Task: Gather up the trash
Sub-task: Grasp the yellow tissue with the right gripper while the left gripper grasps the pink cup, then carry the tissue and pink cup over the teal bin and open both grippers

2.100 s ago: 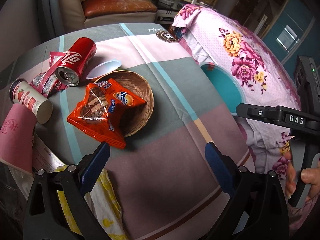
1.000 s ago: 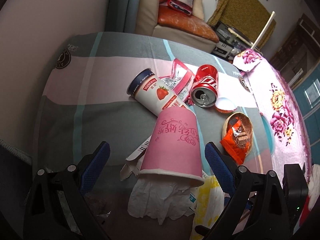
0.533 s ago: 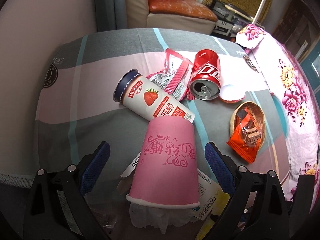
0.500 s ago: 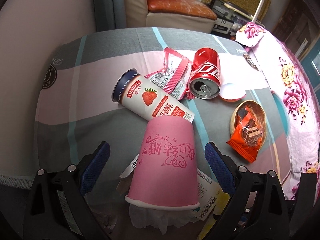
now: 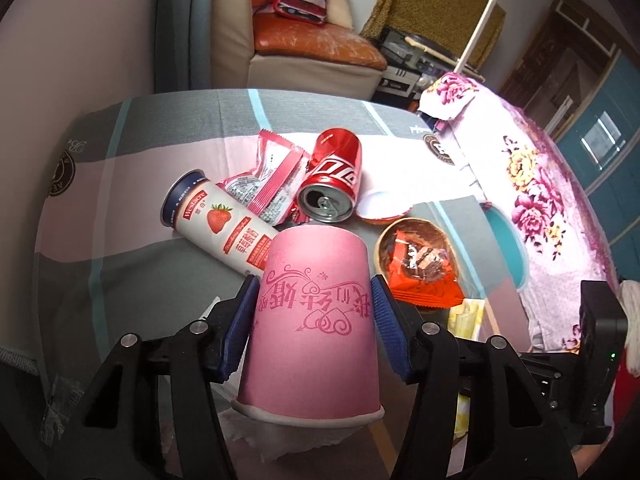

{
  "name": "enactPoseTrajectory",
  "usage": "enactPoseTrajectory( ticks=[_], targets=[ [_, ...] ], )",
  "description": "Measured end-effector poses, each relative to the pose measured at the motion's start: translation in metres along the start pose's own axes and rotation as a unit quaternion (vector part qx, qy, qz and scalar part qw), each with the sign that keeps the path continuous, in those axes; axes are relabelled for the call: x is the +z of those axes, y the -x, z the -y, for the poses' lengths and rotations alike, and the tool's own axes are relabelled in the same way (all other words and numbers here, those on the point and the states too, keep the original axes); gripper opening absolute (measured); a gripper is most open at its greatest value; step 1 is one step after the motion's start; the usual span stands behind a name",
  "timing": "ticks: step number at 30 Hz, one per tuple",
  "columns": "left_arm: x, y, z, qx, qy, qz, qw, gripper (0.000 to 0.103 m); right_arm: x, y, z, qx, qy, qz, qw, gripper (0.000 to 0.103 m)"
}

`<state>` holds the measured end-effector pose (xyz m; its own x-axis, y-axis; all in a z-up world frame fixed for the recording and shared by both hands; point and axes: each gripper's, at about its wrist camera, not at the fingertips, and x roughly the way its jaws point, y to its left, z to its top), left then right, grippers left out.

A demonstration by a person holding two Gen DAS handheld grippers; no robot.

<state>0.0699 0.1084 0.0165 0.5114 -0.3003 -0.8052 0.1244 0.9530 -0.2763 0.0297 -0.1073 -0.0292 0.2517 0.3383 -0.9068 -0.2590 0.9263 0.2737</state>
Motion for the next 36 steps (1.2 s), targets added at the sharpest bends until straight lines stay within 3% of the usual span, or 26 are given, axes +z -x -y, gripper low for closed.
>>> enactPoseTrajectory(
  ticks=[13,29,36],
  targets=[
    [0.008,0.014,0.053,-0.044,-0.019,0.027,0.9985,0.058,0.001,0.027,0.047,-0.001,-0.055,0.04,0.998,0.011],
    [0.006,-0.031,0.133,-0.053,-0.075,-0.016,0.9956,0.058,0.005,0.055,0.132,-0.002,-0.13,0.087,0.988,0.011],
    [0.013,-0.058,0.185,-0.048,-0.119,-0.039,0.991,0.058,0.004,0.074,0.191,-0.003,-0.178,0.123,0.976,0.011]
  ],
)
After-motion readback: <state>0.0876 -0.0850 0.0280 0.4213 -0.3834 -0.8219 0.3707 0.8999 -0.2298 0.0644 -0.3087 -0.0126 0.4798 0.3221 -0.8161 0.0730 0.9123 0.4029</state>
